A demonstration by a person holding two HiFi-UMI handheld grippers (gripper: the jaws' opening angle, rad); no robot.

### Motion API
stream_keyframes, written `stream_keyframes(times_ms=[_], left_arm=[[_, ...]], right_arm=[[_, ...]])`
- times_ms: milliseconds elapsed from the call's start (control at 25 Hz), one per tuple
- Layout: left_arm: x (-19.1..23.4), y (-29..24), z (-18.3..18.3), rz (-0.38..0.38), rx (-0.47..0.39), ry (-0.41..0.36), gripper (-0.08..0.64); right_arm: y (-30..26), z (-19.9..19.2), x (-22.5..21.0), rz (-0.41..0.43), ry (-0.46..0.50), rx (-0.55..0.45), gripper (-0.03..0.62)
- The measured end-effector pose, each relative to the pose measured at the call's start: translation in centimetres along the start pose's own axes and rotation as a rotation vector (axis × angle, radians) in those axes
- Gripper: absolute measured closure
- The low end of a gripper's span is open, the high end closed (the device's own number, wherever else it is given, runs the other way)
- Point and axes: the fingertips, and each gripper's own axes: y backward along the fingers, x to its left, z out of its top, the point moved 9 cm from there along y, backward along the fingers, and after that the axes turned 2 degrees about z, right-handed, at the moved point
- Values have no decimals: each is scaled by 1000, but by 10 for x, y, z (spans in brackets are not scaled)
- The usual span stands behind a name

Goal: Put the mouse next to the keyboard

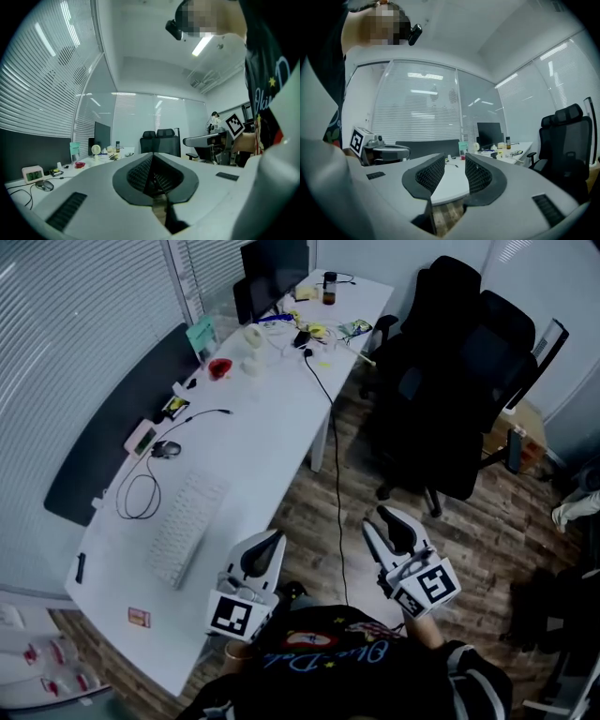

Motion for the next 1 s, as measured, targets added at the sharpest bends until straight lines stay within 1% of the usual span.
stream_keyframes(times_ms=[160,360,480,640,800,1000], left_arm=[[32,6,-1,52,-4,11,560],[58,21,-9,118,18,32,560],[69,29,-8,158,-1,40,560],[81,40,-11,216,7,52,560],[98,51,-15,317,23,62,560],[129,53,-14,485,24,58,560]], right_arm=[[-39,3,4,34,8,13,488],[-82,4,18,122,13,25,480],[-100,3,25,167,17,40,479],[-126,2,30,221,24,59,477],[-165,-2,32,310,22,73,476],[-241,-3,28,452,31,74,476]])
